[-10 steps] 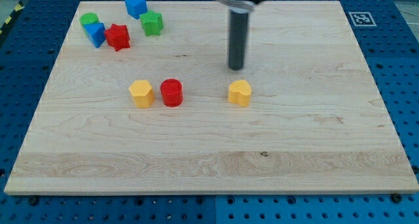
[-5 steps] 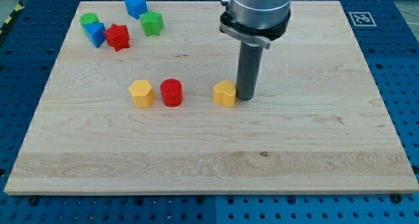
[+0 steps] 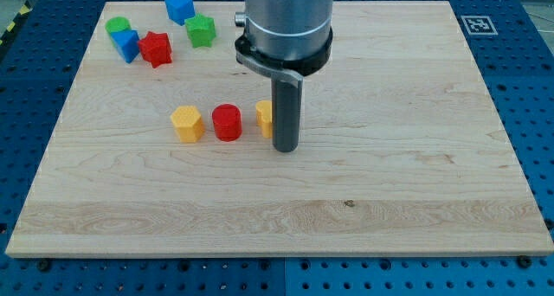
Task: Move the yellow heart to the right of the red circle
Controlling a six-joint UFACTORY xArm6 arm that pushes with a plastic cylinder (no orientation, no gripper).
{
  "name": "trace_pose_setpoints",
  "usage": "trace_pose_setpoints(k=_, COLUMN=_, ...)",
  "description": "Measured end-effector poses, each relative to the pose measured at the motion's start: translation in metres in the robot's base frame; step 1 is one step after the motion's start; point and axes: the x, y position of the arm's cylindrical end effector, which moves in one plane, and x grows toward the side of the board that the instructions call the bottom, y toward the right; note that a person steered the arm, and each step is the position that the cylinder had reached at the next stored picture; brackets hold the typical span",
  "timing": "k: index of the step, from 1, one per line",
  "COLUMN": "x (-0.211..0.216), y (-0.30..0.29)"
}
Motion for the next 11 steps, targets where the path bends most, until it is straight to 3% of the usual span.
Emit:
trace_pose_setpoints(k=1, x=0.004, y=0.025)
trace_pose_setpoints(k=2, x=-0.039, y=0.035)
trace_pose_setpoints(k=5, x=-0.079, y=-0.008)
trace_pose_setpoints(k=9, x=-0.064, y=-0.004)
trace_pose_setpoints(k=11, x=-0.139, y=-0.047)
